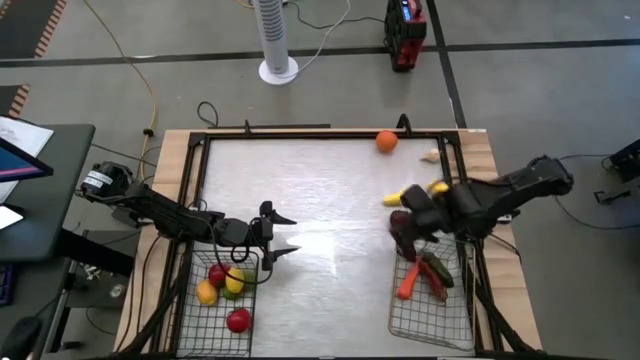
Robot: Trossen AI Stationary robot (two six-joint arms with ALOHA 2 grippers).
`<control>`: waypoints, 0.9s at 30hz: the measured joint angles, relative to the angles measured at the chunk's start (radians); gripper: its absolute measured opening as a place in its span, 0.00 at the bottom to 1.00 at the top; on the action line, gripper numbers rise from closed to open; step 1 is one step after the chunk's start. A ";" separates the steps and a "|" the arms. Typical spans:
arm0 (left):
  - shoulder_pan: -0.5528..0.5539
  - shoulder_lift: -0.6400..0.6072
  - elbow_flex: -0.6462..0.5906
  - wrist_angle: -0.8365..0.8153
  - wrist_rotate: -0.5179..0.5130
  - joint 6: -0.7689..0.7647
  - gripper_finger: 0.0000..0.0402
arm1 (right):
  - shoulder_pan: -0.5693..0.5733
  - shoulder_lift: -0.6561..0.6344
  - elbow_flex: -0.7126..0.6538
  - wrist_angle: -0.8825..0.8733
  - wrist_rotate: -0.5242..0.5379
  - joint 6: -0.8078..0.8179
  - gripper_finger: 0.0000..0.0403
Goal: Sort produce into baskets
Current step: Put the yellow corn into the gold wire basket
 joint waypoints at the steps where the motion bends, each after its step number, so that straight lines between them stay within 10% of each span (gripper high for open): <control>1: 0.000 0.000 0.000 -0.001 0.004 -0.003 0.85 | -0.034 0.010 0.000 0.006 0.002 -0.037 0.67; 27: 0.003 0.000 0.000 -0.008 -0.007 0.026 0.85 | -0.508 0.573 0.044 0.019 -0.081 -0.913 0.67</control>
